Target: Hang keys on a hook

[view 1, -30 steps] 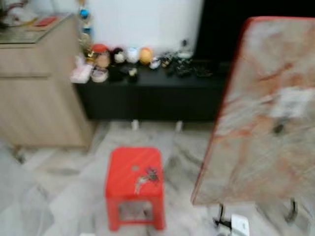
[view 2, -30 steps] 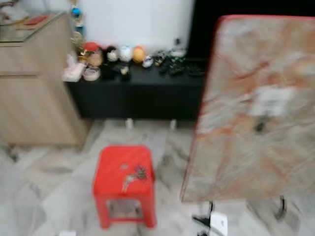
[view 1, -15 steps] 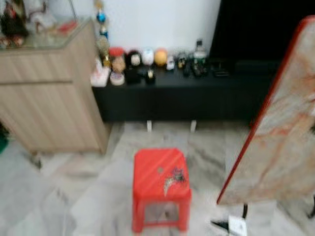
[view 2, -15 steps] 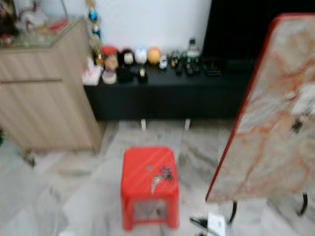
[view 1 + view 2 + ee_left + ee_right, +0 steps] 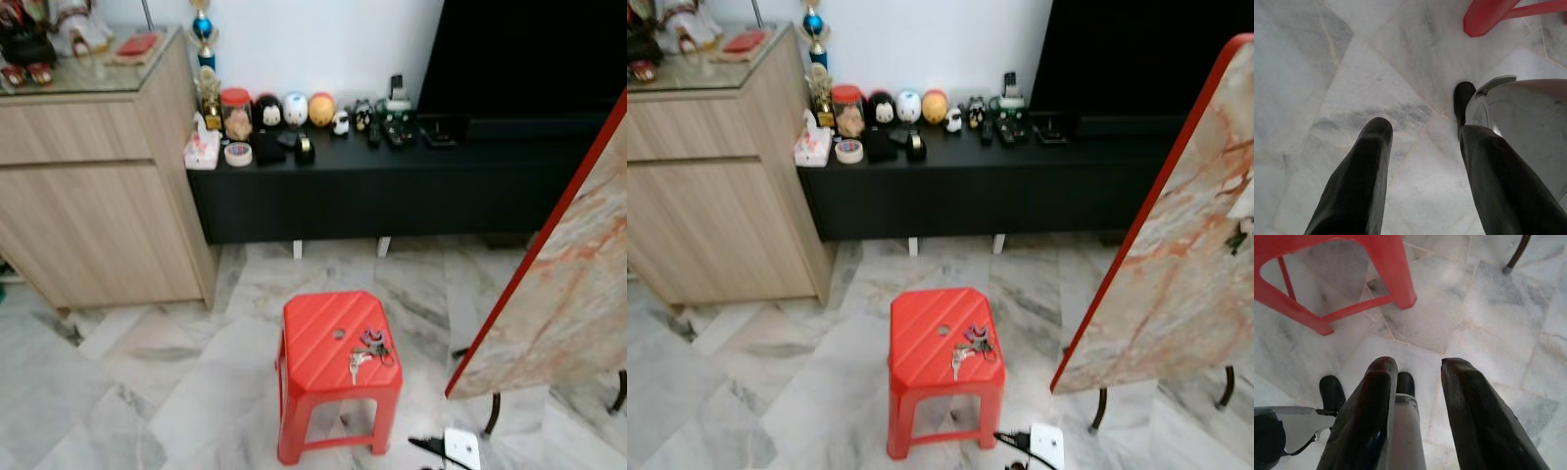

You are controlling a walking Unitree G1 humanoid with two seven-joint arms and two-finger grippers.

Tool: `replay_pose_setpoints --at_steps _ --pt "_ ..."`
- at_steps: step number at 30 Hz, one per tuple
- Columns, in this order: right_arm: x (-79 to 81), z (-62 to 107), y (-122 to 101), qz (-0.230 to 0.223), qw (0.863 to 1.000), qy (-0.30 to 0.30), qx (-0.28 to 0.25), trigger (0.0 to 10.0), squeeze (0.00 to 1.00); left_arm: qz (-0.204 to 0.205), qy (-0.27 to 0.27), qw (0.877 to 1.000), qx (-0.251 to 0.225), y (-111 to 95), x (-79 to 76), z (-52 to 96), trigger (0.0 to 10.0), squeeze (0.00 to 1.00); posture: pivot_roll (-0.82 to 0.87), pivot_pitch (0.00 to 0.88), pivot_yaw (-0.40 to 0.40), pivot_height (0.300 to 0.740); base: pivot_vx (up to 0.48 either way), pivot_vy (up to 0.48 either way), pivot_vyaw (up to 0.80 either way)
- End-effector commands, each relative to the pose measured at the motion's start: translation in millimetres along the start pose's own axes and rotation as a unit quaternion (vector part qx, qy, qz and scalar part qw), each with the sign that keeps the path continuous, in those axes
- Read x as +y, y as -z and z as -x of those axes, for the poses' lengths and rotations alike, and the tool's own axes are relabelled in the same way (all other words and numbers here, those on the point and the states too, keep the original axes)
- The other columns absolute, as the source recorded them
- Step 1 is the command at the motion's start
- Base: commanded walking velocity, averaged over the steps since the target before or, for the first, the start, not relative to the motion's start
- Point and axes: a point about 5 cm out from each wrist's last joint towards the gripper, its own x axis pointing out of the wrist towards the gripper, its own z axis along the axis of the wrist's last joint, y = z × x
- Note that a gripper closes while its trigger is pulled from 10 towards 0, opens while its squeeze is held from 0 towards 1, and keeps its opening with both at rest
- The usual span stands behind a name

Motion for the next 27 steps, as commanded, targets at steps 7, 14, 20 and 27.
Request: replay_pose_setpoints --at_steps 7,14,20,27 --pt "-5.6 0.8 3.8 -0.001 1.0 0.009 0.003 10.0 0.0 0.009 0.01 1.0 0.004 2.4 -1.6 0.5 10.0 0.0 0.08 0.0 -0.035 0.74 0.0 0.0 0.0" --pt "-5.3 0.8 3.4 -0.002 1.0 0.004 0.001 10.0 0.0 0.011 0.011 1.0 0.004 2.7 -1.7 0.5 10.0 0.0 0.08 0.0 -0.036 0.74 0.0 0.0 0.0" --pt "-4.2 0.7 3.5 0.001 1.0 0.002 0.002 10.0 0.0 0.011 0.011 1.0 0.004 2.6 -1.5 0.5 10.0 0.0 0.08 0.0 -0.036 0.74 0.0 0.0 0.0" --pt "-2.8 0.6 2.9 0.007 1.0 -0.004 0.001 10.0 0.0 0.012 0.011 1.0 0.004 2.4 -1.6 0.5 10.0 0.0 0.09 0.0 -0.038 0.74 0.0 0.0 0.0"
